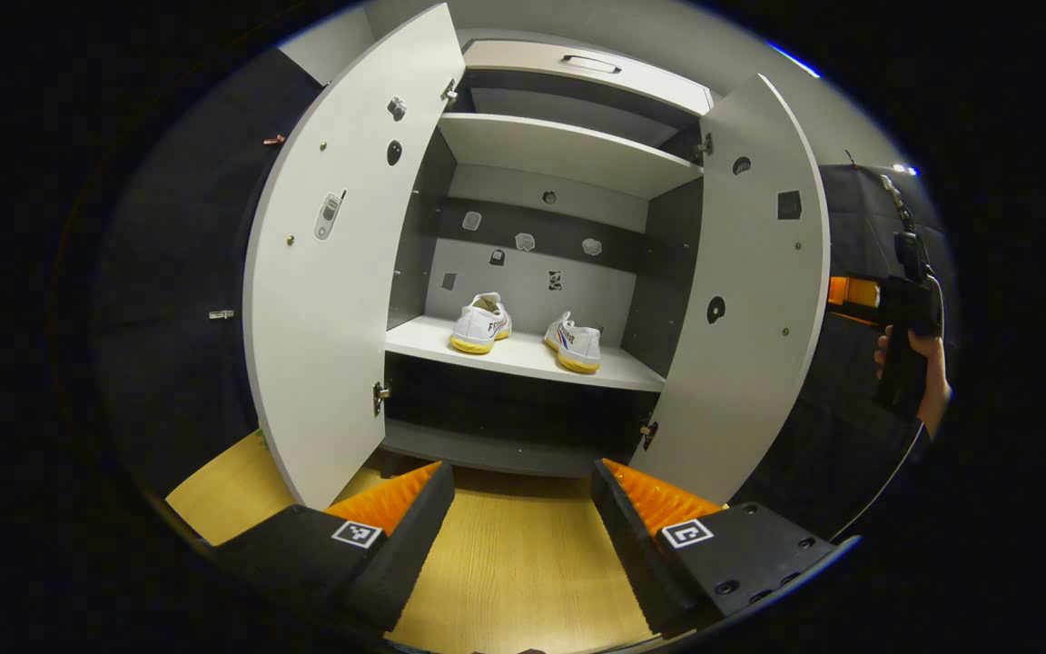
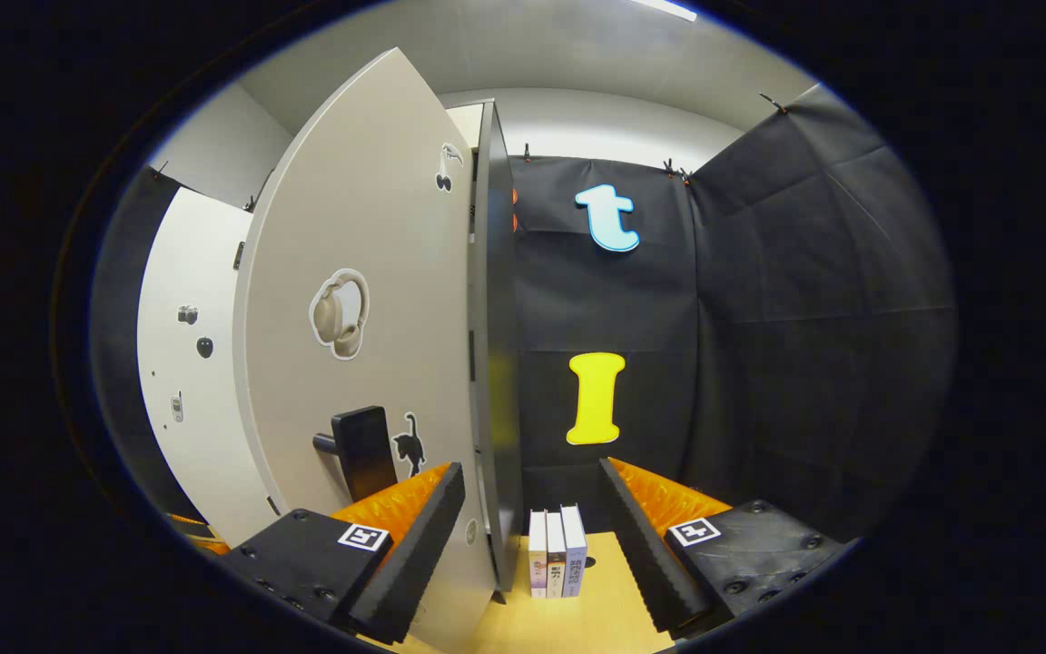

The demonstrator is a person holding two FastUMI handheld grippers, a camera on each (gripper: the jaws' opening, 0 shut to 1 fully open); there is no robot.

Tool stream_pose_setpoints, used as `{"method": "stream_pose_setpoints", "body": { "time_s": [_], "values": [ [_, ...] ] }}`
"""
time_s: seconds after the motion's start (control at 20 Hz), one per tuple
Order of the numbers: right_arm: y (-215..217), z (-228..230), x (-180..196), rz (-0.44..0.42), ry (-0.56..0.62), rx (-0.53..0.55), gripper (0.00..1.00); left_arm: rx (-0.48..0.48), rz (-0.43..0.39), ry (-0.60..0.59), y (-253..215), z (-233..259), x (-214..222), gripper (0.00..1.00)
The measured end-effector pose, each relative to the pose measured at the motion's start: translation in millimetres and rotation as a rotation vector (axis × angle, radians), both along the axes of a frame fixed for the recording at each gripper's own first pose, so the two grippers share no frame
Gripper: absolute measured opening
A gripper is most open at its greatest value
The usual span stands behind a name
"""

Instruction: Grab one shoe with the right hand and put it into the shoe cabinet, grab the other shoe with the left hand and put it into the shoe cabinet; then close the right door with the right hand and the left door with the left hand.

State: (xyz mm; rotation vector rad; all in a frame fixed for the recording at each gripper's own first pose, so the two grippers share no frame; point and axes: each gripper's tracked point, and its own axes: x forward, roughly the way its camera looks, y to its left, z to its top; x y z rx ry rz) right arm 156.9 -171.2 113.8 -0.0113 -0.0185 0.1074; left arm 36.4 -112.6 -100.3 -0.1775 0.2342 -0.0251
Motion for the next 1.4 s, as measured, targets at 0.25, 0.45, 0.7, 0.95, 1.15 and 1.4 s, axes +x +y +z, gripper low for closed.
{"method": "stream_pose_setpoints", "body": {
  "time_s": [0.25,0.45,0.7,0.95,1.15,1.4],
  "values": [
    [52,-4,3,0.027,0.0,-0.002,0.97,0.009,0.032,-0.001,45,5,-6,0.95],
    [86,0,18,-0.005,-0.022,-0.017,0.97,0.055,0.108,-0.026,97,12,-23,0.95],
    [157,-9,27,0.1,-0.007,-0.021,0.98,0.079,0.169,-0.041,144,10,-50,0.95],
    [191,-38,5,0.116,0.038,-0.003,0.98,0.091,0.212,-0.028,189,-4,-69,0.95],
    [189,-78,-26,0.093,0.116,0.022,0.98,0.129,0.217,-0.04,224,-1,-75,0.95],
    [166,-122,-60,0.035,0.199,0.021,0.98,0.135,0.183,-0.074,252,38,-54,0.95]
  ]
}}
